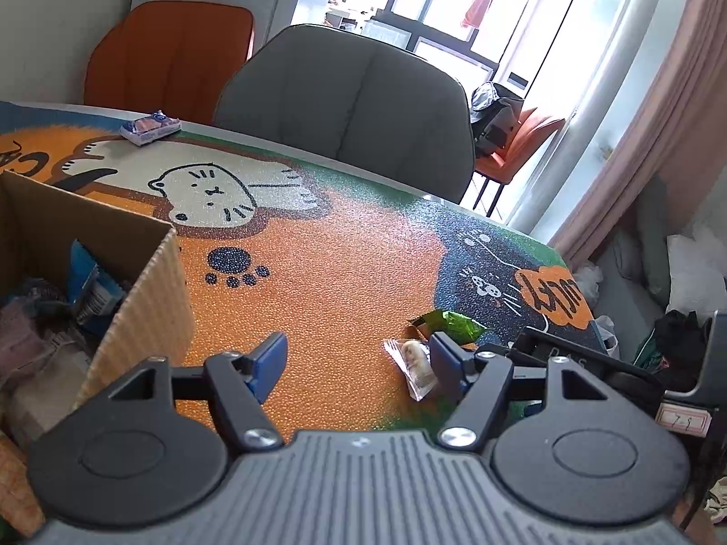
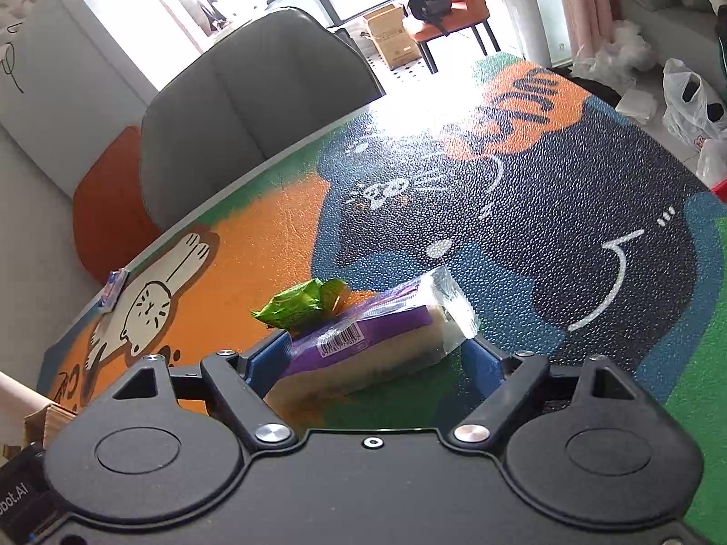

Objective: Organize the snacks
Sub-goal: 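Grasp the purple-and-white bread pack with the right gripper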

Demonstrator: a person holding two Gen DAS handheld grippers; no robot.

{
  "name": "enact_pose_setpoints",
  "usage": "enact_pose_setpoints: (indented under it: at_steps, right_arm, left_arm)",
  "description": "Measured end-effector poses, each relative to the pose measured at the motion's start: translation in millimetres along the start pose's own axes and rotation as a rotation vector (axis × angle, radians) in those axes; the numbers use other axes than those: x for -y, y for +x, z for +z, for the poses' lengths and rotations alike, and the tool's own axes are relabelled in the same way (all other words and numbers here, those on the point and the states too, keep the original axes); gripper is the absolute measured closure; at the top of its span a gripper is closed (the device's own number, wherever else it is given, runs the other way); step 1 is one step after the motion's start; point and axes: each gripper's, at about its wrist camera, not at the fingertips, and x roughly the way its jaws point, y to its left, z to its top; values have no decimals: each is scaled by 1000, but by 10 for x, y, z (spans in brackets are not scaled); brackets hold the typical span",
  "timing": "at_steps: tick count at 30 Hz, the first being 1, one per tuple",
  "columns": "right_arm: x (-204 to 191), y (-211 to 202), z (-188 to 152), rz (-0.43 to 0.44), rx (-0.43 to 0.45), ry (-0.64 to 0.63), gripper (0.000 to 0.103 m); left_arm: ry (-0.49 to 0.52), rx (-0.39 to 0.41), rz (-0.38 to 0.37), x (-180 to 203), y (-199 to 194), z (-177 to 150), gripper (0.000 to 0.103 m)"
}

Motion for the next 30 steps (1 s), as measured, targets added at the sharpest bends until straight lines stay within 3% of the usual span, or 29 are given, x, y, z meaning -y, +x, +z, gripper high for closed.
enact_pose_setpoints:
  at_steps: [9,18,30]
  right_arm:
    - [-146,122,-19,-56,20,-114,6]
    - [14,39,-20,-158,44,-167,9]
    - [363,-271,-91,-194,68,-202,15]
  left_arm:
    - [-15,-19,18,-11,127,-43,35]
    - [-15,-36,29,-16,190,-80,34]
    - [55,-31,-12,356,338,-87,32]
